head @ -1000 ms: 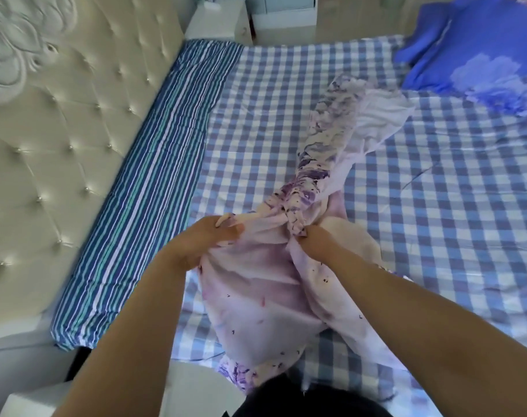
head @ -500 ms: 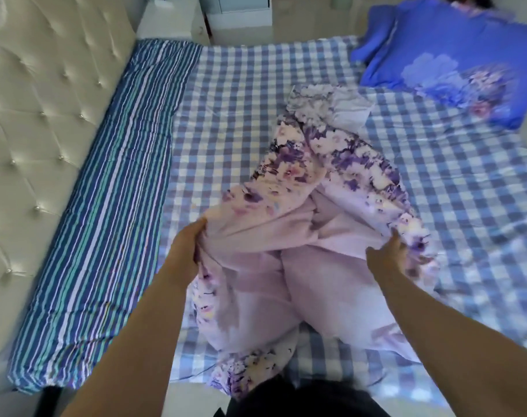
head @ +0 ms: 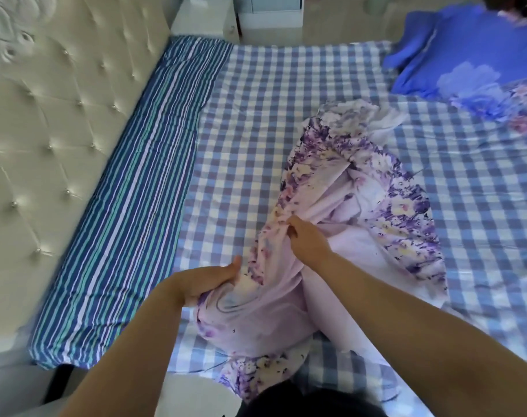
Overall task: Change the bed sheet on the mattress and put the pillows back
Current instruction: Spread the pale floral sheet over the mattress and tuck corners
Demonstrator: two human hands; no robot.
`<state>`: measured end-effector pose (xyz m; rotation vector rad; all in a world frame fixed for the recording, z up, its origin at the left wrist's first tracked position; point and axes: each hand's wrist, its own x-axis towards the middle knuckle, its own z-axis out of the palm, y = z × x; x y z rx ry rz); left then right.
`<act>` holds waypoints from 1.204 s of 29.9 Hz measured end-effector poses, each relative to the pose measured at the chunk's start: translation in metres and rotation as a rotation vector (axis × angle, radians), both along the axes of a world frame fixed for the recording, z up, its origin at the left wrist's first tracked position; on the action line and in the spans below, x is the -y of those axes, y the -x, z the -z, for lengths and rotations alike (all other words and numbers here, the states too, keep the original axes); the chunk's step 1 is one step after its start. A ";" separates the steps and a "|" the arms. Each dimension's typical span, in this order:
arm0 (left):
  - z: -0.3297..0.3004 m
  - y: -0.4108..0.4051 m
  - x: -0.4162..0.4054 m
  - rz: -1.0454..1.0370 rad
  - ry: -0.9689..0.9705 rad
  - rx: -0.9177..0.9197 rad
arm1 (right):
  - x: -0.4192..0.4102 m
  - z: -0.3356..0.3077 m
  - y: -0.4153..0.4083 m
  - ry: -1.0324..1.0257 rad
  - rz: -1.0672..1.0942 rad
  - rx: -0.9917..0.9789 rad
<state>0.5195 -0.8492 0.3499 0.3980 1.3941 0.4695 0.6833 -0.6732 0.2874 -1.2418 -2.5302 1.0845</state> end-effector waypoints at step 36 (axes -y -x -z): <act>0.022 0.010 -0.057 -0.101 -0.094 -0.664 | 0.059 -0.025 0.044 0.495 -0.450 -0.027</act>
